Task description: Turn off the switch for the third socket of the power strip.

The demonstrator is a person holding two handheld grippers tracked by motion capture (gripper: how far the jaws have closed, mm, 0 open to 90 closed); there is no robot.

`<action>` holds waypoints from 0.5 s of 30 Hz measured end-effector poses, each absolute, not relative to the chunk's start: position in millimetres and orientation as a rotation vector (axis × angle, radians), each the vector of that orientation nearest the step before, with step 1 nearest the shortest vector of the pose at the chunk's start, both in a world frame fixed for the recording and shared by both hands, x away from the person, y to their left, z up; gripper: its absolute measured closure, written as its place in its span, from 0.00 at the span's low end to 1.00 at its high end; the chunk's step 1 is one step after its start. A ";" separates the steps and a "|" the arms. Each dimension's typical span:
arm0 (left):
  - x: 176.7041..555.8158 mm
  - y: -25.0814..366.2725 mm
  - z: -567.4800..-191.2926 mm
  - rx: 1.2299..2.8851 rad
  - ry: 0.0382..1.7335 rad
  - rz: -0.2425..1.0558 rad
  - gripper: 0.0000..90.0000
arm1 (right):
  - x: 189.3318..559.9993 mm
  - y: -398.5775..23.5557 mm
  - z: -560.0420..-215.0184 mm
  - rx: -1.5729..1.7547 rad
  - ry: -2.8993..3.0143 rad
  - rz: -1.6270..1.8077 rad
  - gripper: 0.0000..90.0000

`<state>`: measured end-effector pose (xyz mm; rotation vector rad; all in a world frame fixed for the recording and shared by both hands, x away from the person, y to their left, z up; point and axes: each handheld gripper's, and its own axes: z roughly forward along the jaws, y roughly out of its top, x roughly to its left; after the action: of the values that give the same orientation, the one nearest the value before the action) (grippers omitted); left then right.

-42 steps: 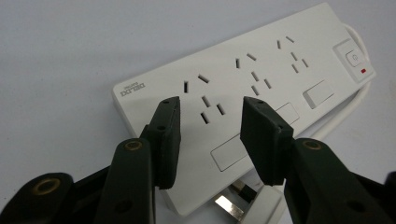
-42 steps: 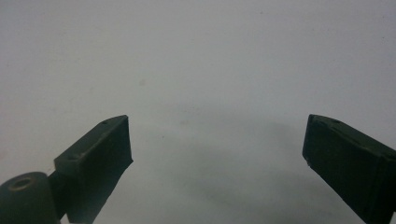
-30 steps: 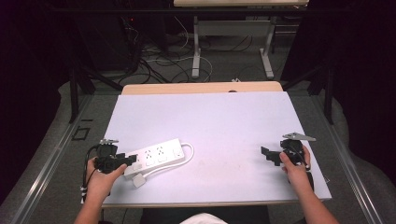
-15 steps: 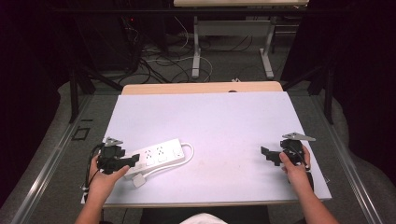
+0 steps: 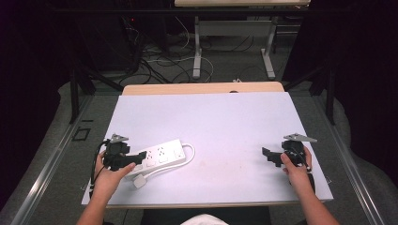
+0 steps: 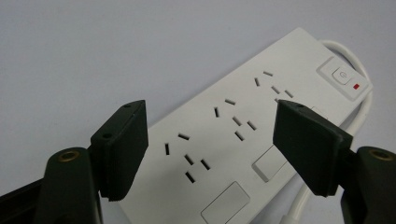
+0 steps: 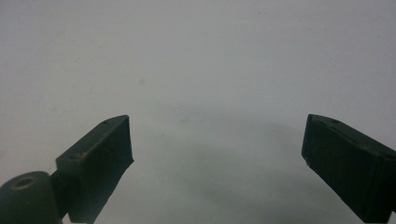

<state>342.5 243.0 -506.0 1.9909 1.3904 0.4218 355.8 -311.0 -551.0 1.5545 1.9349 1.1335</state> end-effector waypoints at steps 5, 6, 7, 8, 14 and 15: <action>345.9 237.7 -503.2 1.975 1.350 0.415 0.18 | 355.7 -311.3 -550.8 1.556 1.932 1.133 0.09; 346.3 236.2 -502.1 1.967 1.347 0.415 0.18 | 355.7 -311.3 -550.8 1.556 1.932 1.133 0.09; 347.0 234.6 -501.5 1.953 1.340 0.407 0.17 | 355.9 -311.6 -550.8 1.551 1.933 1.134 0.09; 347.7 233.3 -500.5 1.945 1.339 0.401 0.16 | 355.9 -311.4 -550.8 1.551 1.933 1.134 0.09; 354.6 223.9 -495.1 1.948 1.309 0.407 0.02 | 355.8 -311.5 -550.8 1.552 1.932 1.135 0.09; 355.8 222.7 -494.5 1.939 1.299 0.402 0.00 | 355.7 -311.5 -550.7 1.552 1.932 1.135 0.09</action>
<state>355.8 222.7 -494.5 1.9394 1.2988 0.4024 355.7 -311.5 -550.7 1.5523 1.9317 1.1353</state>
